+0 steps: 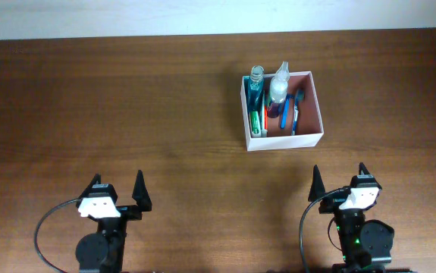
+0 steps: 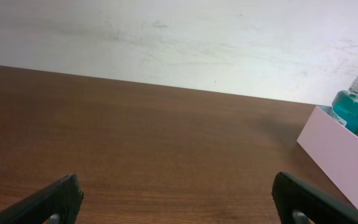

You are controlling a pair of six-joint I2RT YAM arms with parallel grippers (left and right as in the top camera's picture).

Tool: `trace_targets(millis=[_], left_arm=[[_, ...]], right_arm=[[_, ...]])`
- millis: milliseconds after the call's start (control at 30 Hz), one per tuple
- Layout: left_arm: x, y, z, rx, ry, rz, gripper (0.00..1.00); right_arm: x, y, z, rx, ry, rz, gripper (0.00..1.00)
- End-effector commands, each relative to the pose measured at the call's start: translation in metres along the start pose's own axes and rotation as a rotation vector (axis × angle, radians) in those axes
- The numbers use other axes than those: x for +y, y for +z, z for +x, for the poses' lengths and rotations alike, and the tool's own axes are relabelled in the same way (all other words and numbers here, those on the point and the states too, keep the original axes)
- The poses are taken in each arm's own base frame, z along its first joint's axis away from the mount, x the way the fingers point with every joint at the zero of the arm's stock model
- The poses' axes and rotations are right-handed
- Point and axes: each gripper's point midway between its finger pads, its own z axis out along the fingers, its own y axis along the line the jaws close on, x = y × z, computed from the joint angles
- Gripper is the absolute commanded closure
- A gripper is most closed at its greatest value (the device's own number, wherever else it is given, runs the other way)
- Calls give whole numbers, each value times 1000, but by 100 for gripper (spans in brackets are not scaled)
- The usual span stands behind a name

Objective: Pack container

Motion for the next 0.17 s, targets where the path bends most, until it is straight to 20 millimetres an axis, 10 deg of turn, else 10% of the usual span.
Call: trace_targets(millis=[0, 133], left_arm=[[0, 0, 1, 4, -6, 4, 1], [0, 0, 1, 4, -6, 4, 1]], right_arm=[[-1, 0, 2, 3, -3, 9, 1], [-1, 0, 2, 3, -3, 9, 1]])
